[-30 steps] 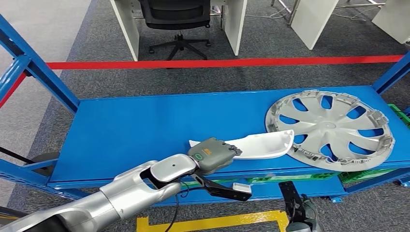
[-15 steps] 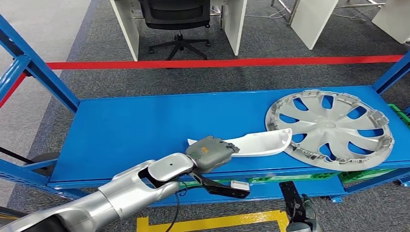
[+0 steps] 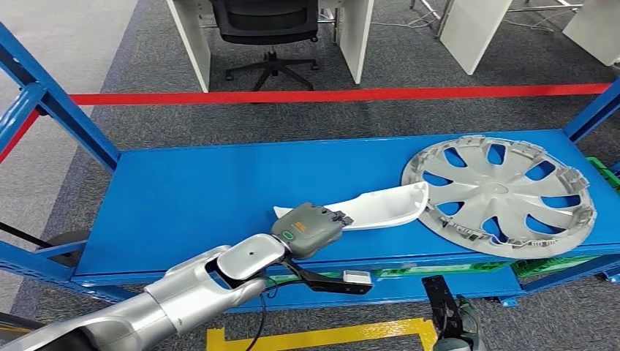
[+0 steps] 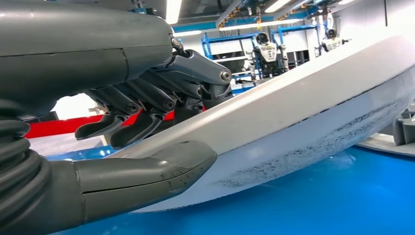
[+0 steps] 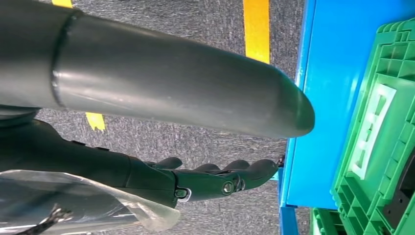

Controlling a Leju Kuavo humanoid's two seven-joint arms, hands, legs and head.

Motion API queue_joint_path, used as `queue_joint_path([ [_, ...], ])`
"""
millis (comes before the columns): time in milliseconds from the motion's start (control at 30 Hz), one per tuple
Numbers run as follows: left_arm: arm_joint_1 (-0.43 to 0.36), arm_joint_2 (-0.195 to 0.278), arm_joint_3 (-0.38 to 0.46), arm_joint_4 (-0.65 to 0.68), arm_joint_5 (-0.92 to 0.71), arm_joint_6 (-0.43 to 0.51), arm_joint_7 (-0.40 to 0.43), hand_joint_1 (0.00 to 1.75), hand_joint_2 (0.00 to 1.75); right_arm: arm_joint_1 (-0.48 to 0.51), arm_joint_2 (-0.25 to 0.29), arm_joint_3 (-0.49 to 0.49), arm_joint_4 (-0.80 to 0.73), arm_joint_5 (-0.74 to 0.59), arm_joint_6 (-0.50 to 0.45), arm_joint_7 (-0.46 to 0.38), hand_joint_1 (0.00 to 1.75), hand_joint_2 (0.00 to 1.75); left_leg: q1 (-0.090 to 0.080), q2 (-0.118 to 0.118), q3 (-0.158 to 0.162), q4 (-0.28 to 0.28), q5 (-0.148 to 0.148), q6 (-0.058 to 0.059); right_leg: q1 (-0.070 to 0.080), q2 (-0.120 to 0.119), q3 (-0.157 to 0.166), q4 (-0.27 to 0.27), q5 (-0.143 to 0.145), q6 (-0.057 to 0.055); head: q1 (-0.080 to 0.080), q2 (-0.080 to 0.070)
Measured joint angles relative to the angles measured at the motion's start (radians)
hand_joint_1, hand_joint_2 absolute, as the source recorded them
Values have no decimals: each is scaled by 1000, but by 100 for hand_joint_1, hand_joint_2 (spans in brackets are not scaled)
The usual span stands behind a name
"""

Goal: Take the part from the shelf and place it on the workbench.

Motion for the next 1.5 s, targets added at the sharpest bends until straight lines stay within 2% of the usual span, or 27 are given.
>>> queue_joint_path([
  [600, 9, 18, 19, 2, -87, 65, 42, 175, 175, 5, 0, -2, 0, -1, 0, -2, 0, 0, 0, 0, 0, 0, 0, 0, 0, 0, 0, 0, 0, 0, 0, 0],
  [867, 14, 35, 14, 2, -247, 236, 122, 175, 175, 6, 0, -2, 0, 2, 3, -4, 0, 0, 0, 0, 0, 0, 0, 0, 0, 0, 0, 0, 0, 0, 0, 0],
  [1167, 21, 61, 45, -5, -371, 348, 156, 175, 175, 8, 4, -3, 0, 2, 5, -8, 0, 0, 0, 0, 0, 0, 0, 0, 0, 0, 0, 0, 0, 0, 0, 0],
  [1333, 35, 87, 52, -74, -413, 434, 219, 175, 175, 13, 8, -5, 0, 3, 5, -11, 0, 0, 0, 0, 0, 0, 0, 0, 0, 0, 0, 0, 0, 0, 0, 0],
  [1500, 64, 132, 41, -237, -416, 473, 281, 175, 175, 29, 10, -14, 0, 0, 0, -23, 0, 0, 0, 0, 0, 0, 0, 0, 0, 0, 0, 0, 0, 0, 0, 0],
])
